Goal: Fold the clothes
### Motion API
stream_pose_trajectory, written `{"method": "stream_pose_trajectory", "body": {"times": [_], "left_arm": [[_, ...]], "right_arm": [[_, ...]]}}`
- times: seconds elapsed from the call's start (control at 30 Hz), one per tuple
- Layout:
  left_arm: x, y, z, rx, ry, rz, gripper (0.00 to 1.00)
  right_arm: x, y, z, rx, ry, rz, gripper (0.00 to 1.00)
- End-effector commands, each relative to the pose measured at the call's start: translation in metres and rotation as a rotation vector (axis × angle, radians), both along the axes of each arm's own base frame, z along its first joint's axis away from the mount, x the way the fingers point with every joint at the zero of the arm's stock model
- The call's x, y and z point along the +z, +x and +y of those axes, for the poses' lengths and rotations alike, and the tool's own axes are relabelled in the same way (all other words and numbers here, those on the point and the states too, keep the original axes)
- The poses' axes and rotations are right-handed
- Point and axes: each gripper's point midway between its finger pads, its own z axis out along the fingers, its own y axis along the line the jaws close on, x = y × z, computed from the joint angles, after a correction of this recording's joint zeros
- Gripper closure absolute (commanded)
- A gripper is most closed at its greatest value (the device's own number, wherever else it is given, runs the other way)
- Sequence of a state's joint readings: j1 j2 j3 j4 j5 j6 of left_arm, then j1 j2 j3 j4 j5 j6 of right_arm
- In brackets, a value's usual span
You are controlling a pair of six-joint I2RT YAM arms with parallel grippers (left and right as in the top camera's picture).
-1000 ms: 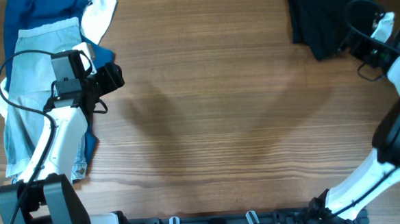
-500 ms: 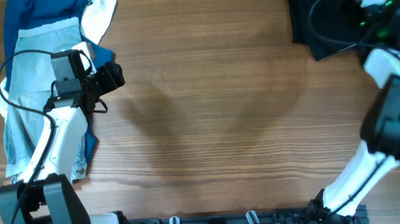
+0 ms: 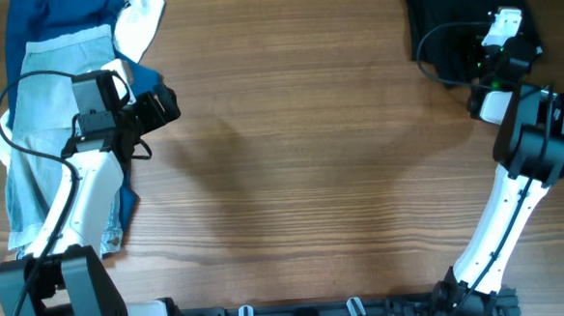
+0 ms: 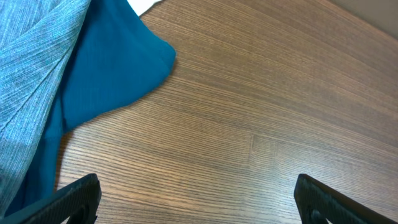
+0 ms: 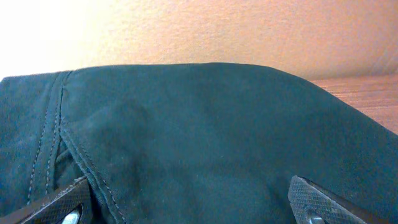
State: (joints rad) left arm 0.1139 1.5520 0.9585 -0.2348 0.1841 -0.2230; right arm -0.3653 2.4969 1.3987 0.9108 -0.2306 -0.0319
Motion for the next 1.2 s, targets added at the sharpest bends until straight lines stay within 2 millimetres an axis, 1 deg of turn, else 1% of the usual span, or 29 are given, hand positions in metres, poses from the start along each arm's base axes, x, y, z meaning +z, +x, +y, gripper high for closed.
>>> {"method": "stream_pose_trajectory", "body": {"times": [0.0, 0.07, 0.1, 0.13, 0.17, 0.2, 0.23, 0.27, 0.3, 0.4, 0.43, 0.5, 0.57, 0.67, 0.77, 0.9, 0.97, 1.03, 1.07, 1.17], "left_arm": [[0.000, 0.000, -0.002, -0.008, -0.002, 0.001, 0.00], [-0.002, -0.001, -0.002, -0.008, -0.003, 0.009, 0.00], [-0.001, -0.001, -0.002, -0.008, -0.003, 0.008, 0.00], [-0.002, -0.001, -0.002, -0.008, -0.003, 0.009, 0.00], [-0.001, -0.001, -0.002, -0.008, -0.003, 0.008, 0.00], [-0.001, -0.001, -0.002, -0.008, -0.003, 0.008, 0.00], [-0.001, -0.001, -0.002, -0.008, -0.003, 0.008, 0.00], [-0.001, -0.001, -0.002, -0.008, -0.003, 0.008, 0.00], [-0.001, -0.001, -0.002, -0.008, -0.003, 0.008, 0.00], [-0.001, -0.001, -0.002, -0.008, -0.003, 0.008, 0.00], [-0.001, -0.001, -0.002, -0.008, -0.003, 0.008, 0.00], [-0.001, -0.001, -0.002, -0.008, -0.003, 0.008, 0.00], [-0.001, -0.001, -0.002, -0.008, -0.003, 0.008, 0.00], [-0.001, -0.001, -0.002, -0.008, -0.003, 0.008, 0.00], [-0.001, -0.001, -0.002, -0.008, -0.003, 0.008, 0.00], [-0.001, -0.001, -0.002, -0.008, -0.003, 0.008, 0.00], [-0.002, -0.001, -0.002, -0.008, -0.003, 0.009, 0.00], [-0.001, -0.001, -0.002, -0.008, -0.003, 0.008, 0.00], [-0.001, -0.001, -0.002, -0.008, -0.003, 0.008, 0.00], [-0.001, -0.001, -0.002, -0.008, -0.003, 0.008, 0.00]], "right_arm": [[0.093, 0.003, 0.006, 0.030, 0.037, -0.123, 0.00], [0.150, -0.002, 0.012, 0.054, 0.028, -0.172, 0.00], [0.189, -0.010, 0.018, 0.074, 0.019, -0.202, 0.00], [0.222, -0.018, 0.024, 0.089, 0.009, -0.224, 0.01], [0.246, -0.026, 0.029, 0.102, 0.003, -0.240, 0.00], [0.283, -0.042, 0.039, 0.125, -0.005, -0.261, 0.00], [0.312, -0.056, 0.048, 0.144, -0.013, -0.279, 0.00], [0.357, -0.085, 0.065, 0.183, -0.023, -0.305, 0.00], [0.386, -0.108, 0.078, 0.209, -0.031, -0.323, 0.00], [0.448, -0.168, 0.117, 0.314, -0.058, -0.389, 0.00], [0.475, -0.198, 0.136, 0.368, -0.074, -0.435, 0.00], [0.512, -0.241, 0.157, 0.400, -0.133, -0.522, 0.00], [0.544, -0.284, 0.174, 0.407, -0.190, -0.609, 0.00], [0.572, -0.334, 0.192, 0.410, -0.250, -0.702, 0.00], [0.591, -0.377, 0.209, 0.413, -0.301, -0.781, 0.00], [0.602, -0.407, 0.220, 0.415, -0.333, -0.831, 0.00], [0.604, -0.414, 0.223, 0.415, -0.342, -0.844, 0.00], [0.597, -0.410, 0.221, 0.413, -0.324, -0.811, 0.00], [0.586, -0.403, 0.219, 0.411, -0.290, -0.757, 0.00], [0.544, -0.387, 0.212, 0.400, -0.192, -0.591, 0.00]]}}
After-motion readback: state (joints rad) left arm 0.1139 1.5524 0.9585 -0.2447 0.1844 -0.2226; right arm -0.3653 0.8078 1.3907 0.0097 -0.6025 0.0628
